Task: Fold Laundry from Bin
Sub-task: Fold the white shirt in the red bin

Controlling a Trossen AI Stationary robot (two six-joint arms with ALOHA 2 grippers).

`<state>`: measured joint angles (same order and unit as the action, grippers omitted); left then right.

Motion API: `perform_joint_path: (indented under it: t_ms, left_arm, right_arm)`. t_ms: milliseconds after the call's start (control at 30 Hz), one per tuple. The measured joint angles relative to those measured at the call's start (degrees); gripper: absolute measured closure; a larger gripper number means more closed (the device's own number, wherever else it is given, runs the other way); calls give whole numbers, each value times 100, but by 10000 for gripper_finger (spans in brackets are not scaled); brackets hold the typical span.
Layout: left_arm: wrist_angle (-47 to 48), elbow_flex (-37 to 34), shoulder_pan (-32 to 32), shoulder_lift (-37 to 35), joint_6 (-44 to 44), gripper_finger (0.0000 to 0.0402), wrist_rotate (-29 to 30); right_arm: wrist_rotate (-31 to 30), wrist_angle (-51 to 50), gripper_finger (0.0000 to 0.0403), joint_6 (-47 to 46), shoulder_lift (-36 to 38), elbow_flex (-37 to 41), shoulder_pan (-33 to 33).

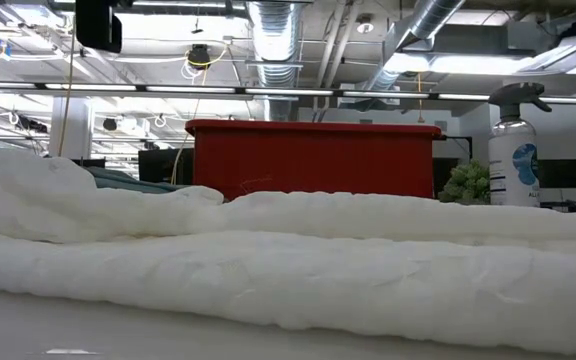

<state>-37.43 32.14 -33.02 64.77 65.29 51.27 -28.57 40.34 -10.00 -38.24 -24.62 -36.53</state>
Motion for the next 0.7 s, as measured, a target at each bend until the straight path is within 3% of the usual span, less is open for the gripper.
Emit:
perform_joint_path:
  t_ms: [367, 433, 600, 700]
  left_arm:
    - [-29, -1, 116, 0, 90, 262, -211]
    - [-112, -2, 187, -60, -348, 262, -702]
    - [77, -2, 819, -492, -518, 262, -1973]
    - [143, -4, 1192, -839, -805, 262, -2354]
  right_arm:
    - [-7, 28, 371, -30, -2, 0, 16]
    - [-3, 71, 371, -49, -2, -2, 54]
    - [-2, 142, 371, 137, 49, -2, 197]
    - [-2, 454, 371, 268, 158, -2, 379]
